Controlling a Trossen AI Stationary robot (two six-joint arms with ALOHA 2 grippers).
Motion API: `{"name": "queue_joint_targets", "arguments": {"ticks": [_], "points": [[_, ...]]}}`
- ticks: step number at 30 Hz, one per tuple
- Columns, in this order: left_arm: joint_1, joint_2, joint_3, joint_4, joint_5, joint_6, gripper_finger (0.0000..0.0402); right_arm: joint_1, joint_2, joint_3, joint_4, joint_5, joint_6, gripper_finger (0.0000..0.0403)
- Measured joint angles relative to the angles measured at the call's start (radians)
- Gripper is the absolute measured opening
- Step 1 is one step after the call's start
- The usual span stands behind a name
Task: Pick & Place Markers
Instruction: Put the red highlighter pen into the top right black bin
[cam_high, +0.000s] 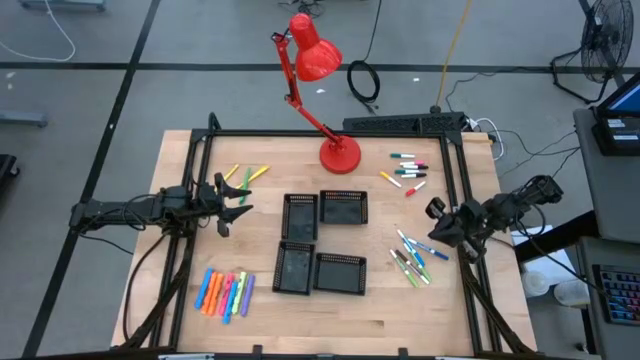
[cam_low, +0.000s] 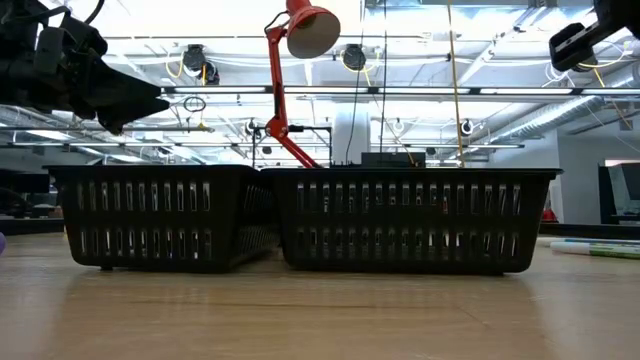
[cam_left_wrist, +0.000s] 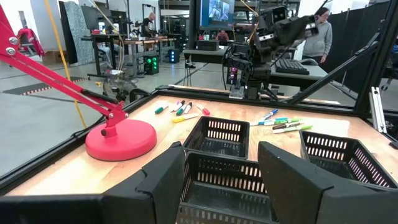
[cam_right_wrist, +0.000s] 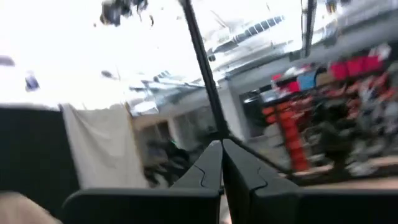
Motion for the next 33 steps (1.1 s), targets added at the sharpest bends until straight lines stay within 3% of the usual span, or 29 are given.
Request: {"name": "queue_joint_targets", "arguments": {"ticks": [6, 13, 26, 33], "points": [[0.0, 0.0, 0.0, 0.0, 0.0, 0.0, 0.0209, 0.0, 0.0, 0.0, 0.01, 0.101, -0.008, 0.0], [0.0, 0.0, 0.0, 0.0, 0.0, 0.0, 0.0209, 0.0, 0.001, 0.0, -0.06, 0.209, -0.142, 0.0], [0.0, 0.0, 0.0, 0.0, 0.0, 0.0, 0.0209, -0.001, 0.087, -0.002, -0.235, 0.223, -0.152, 0.0], [0.0, 0.0, 0.0, 0.0, 0.0, 0.0, 0.0209, -0.001, 0.187, -0.007, -0.281, 0.416, -0.255, 0.0]]}}
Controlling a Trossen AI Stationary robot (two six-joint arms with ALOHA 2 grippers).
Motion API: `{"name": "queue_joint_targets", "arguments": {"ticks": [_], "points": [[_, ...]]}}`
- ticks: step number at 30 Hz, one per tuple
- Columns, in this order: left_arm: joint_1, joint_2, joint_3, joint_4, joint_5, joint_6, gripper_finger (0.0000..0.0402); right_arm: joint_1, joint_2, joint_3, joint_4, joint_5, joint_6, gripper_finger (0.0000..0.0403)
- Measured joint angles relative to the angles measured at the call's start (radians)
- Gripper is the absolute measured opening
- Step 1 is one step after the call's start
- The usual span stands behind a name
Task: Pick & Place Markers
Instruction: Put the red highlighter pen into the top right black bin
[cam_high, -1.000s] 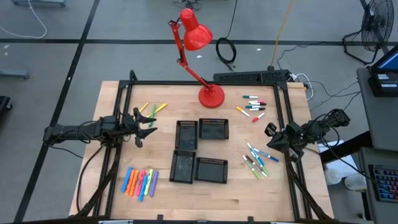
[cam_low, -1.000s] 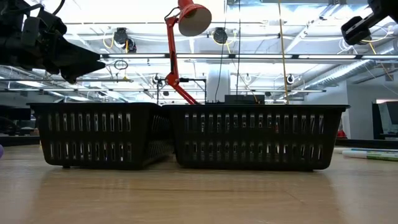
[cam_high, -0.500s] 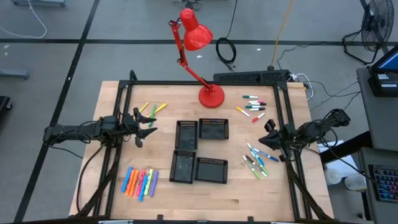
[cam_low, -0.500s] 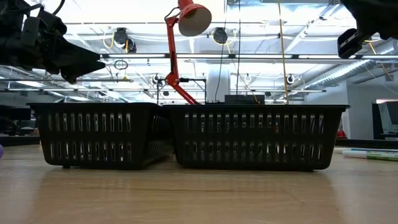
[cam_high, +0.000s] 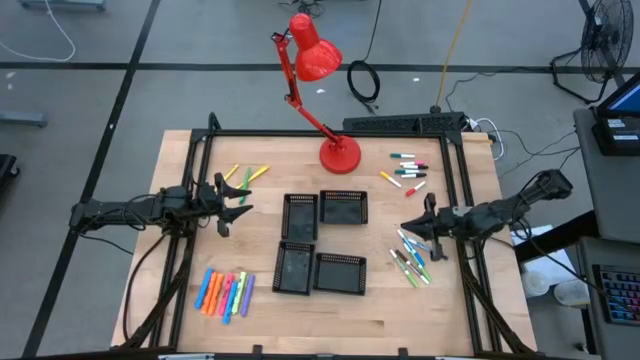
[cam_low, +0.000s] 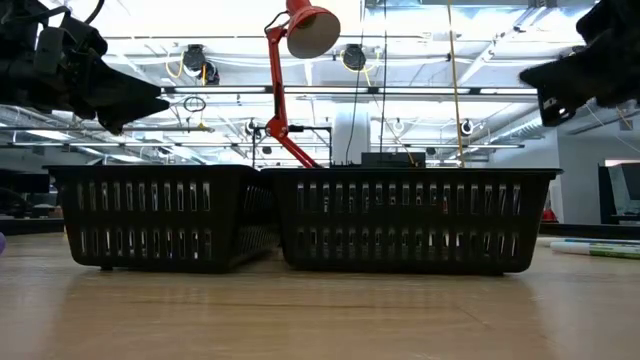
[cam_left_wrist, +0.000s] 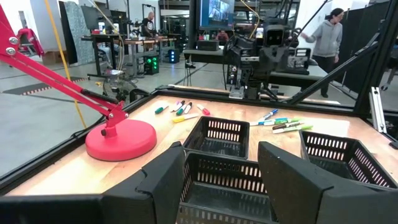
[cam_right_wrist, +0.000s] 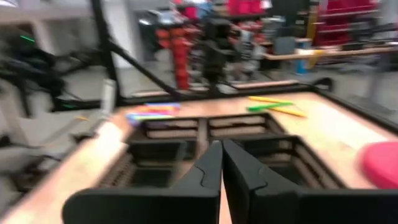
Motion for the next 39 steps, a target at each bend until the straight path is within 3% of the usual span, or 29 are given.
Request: {"name": "queue_joint_targets", "arguments": {"ticks": [3, 6, 8, 13, 17, 19, 23, 28, 31, 39], "points": [[0.0, 0.0, 0.0, 0.0, 0.0, 0.0, 0.0209, 0.0, 0.051, -0.002, 0.013, 0.102, -0.005, 0.0002], [0.0, 0.0, 0.0, 0.0, 0.0, 0.0, 0.0209, -0.02, 0.101, 0.005, 0.108, 0.283, -0.079, 0.0016], [0.0, 0.0, 0.0, 0.0, 0.0, 0.0, 0.0209, -0.047, 0.136, 0.028, 0.182, 0.365, -0.162, 0.0039], [0.0, 0.0, 0.0, 0.0, 0.0, 0.0, 0.0209, -0.114, 0.263, 0.175, 0.226, 0.443, -0.278, 0.0124], [0.0, 0.0, 0.0, 0.0, 0.0, 0.0, 0.0209, -0.139, 0.408, 0.303, 0.114, 0.673, -0.125, 0.0188], [0.0, 0.0, 0.0, -0.003, 0.0, 0.0, 0.0209, -0.141, 0.477, 0.355, -0.01, 0.714, -0.001, 0.0204], [0.0, 0.0, 0.0, -0.006, -0.002, 0.0, 0.0209, -0.209, 0.597, 0.471, -0.22, 0.683, 0.134, 0.0206], [0.0, 0.0, 0.0, -0.005, -0.004, 0.0, 0.0209, -0.365, 0.7, 0.552, -0.418, 0.213, 0.312, 0.019], [0.0, 0.0, 0.0, -0.005, -0.005, 0.0, 0.0209, -0.455, 0.75, 0.553, -0.482, 0.046, 0.314, 0.0186], [0.0, 0.0, 0.0, -0.005, -0.005, 0.0, 0.0209, -0.642, 0.793, 0.553, -0.881, 0.004, 0.656, 0.018]]}}
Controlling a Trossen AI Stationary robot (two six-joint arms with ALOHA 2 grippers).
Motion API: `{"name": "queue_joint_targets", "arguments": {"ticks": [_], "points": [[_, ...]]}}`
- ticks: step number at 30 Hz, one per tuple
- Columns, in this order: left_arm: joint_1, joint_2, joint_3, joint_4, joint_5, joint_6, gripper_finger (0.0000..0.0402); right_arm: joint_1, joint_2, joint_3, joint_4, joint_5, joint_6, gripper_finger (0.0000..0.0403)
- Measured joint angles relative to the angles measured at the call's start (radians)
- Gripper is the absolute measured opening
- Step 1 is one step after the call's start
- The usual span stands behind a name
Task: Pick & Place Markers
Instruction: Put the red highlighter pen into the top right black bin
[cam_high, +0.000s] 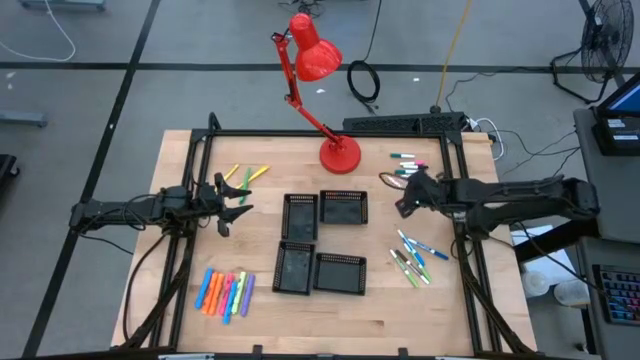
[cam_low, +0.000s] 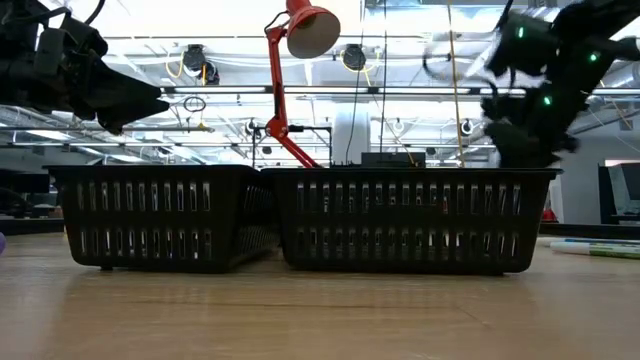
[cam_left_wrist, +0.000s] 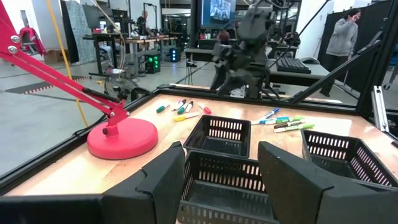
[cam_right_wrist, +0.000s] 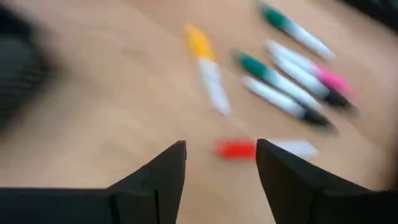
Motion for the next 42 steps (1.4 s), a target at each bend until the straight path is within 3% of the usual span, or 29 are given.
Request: {"name": "queue_joint_targets", "arguments": {"ticks": [5, 12, 16, 26, 42], "points": [[0.0, 0.0, 0.0, 0.0, 0.0, 0.0, 0.0209, -0.066, 0.0, -0.032, -0.034, 0.035, 0.098, 0.017], [0.0, 0.0, 0.0, 0.0, 0.0, 0.0, 0.0209, -0.143, 0.03, -0.123, 0.198, 0.016, -0.004, 0.0154], [0.0, 0.0, 0.0, 0.0, 0.0, 0.0, 0.0209, -0.179, 0.061, -0.139, 0.224, -0.037, -0.028, 0.0147], [0.0, 0.0, 0.0, 0.0, 0.0, 0.0, 0.0209, -0.197, 0.153, -0.14, 0.314, -0.027, -0.048, 0.0143], [0.0, 0.0, 0.0, 0.0, 0.0, 0.0, 0.0209, -0.181, 0.202, -0.138, 0.405, -0.032, -0.387, 0.0143]]}}
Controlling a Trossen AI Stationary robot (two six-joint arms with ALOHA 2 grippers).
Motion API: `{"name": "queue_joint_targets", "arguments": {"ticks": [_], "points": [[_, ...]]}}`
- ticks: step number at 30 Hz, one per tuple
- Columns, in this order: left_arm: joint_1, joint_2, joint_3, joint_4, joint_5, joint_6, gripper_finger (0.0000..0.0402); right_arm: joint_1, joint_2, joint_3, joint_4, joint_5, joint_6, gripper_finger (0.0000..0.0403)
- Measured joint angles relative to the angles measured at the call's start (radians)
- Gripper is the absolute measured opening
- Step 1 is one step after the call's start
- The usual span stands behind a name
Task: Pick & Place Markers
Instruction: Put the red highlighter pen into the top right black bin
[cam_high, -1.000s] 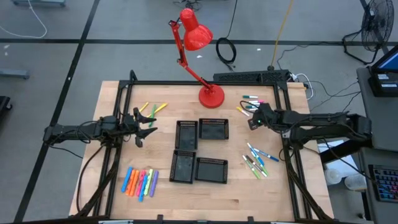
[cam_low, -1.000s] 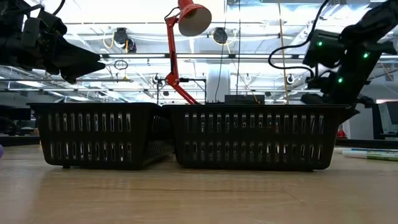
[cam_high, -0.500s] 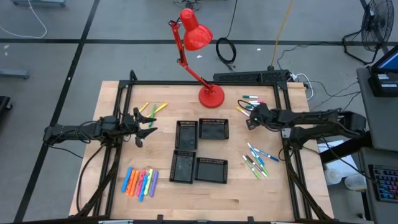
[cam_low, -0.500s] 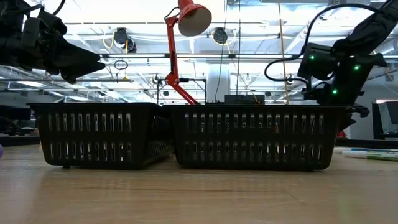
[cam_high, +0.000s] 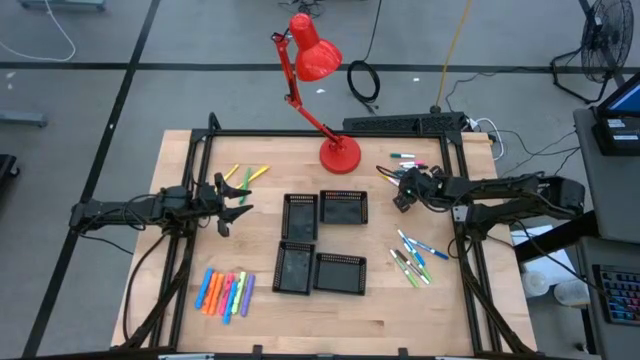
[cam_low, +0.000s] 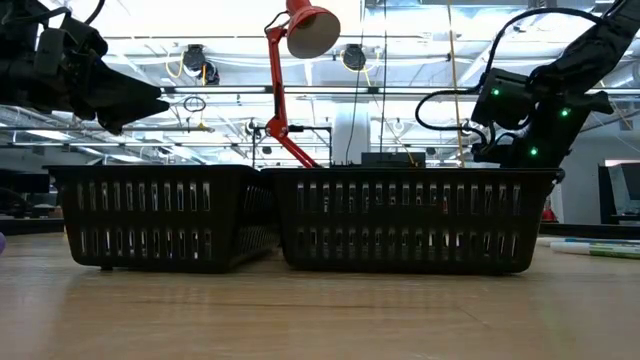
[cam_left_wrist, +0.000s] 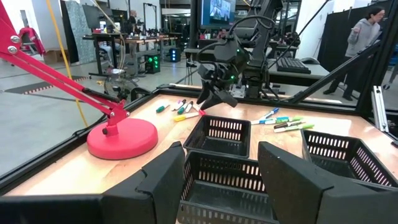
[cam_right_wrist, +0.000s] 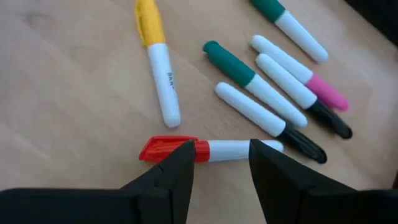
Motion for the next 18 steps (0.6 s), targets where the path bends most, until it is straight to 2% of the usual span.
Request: {"name": "queue_joint_targets", "arguments": {"ticks": [8, 18], "points": [[0.0, 0.0, 0.0, 0.0, 0.0, 0.0, 0.0209, 0.001, 0.0, -0.001, -0.018, -0.177, -0.122, 0.0143], [0.0, 0.0, 0.0, 0.0, 0.0, 0.0, 0.0209, 0.013, -0.021, -0.001, -0.033, -0.216, -0.196, 0.0143]]}}
